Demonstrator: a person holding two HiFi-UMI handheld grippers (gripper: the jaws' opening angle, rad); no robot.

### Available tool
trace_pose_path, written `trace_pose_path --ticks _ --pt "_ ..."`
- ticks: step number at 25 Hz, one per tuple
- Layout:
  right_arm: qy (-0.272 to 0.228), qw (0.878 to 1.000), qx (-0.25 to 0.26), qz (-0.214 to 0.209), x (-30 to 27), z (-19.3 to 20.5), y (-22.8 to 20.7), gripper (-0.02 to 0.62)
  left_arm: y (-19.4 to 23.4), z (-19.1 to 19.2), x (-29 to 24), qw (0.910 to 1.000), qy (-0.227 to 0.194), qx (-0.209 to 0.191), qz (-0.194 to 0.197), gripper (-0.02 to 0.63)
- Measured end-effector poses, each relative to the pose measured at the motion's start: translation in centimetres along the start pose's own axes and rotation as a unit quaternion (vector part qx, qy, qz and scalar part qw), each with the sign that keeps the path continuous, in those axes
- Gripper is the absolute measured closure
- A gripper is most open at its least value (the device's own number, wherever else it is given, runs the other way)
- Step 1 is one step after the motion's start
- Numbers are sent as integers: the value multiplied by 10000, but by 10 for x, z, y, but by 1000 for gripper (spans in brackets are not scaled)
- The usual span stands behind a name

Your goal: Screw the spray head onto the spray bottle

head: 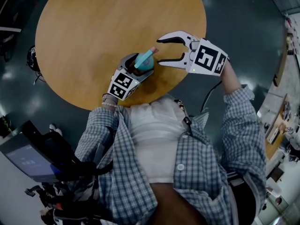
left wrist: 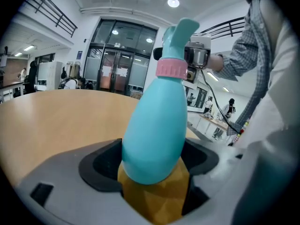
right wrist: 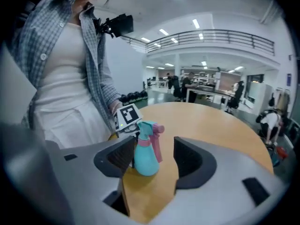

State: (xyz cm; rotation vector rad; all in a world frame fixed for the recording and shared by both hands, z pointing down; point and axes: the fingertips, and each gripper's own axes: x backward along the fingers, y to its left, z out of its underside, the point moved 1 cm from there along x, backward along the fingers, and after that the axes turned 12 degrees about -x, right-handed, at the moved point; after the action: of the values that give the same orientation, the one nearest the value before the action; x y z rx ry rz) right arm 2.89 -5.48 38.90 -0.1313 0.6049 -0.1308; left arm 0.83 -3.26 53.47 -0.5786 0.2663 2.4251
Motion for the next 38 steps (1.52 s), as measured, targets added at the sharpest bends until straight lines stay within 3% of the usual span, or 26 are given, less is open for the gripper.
trace_pose_path --ticks 5,9,11,12,16,19,22,24,27,31,34,38 --pt "899 9898 579 -938 -32 10 8 354 -2 4 1 10000 8 -6 27 222" --pt "1181 9780 797 -1526 -53 16 24 356 -2 4 1 10000 10 8 51 222" --pt "1235 9750 950 -1586 -60 18 25 382 -2 4 1 10000 4 9 49 222" --pt "1233 9743 1025 -1584 -61 19 24 454 -2 4 1 10000 2 8 49 222" --pt "997 9778 1053 -1509 -60 18 24 471 -3 4 2 10000 8 -22 45 222" --pt "552 9890 795 -1117 -58 16 25 471 -3 2 2 10000 4 -18 33 222" --pt "-30 9986 422 -302 -57 15 24 471 -2 0 3 10000 -5 -14 -26 222" --pt "-518 9980 37 367 -57 16 24 471 -1 0 3 10000 -5 -14 -57 222" --pt "-1084 9813 -526 1499 -57 17 23 471 0 1 4 10000 -2 -30 -63 222" --pt "-1409 9430 -1130 2794 -57 19 24 472 3 1 4 9999 -30 -48 -110 222" --pt "-1597 9251 -1343 3171 -55 21 21 476 6 -4 2 9999 -55 -56 -149 222" --pt "-1509 9285 -1401 3091 -53 22 18 474 6 2 -2 10000 12 12 -33 222"
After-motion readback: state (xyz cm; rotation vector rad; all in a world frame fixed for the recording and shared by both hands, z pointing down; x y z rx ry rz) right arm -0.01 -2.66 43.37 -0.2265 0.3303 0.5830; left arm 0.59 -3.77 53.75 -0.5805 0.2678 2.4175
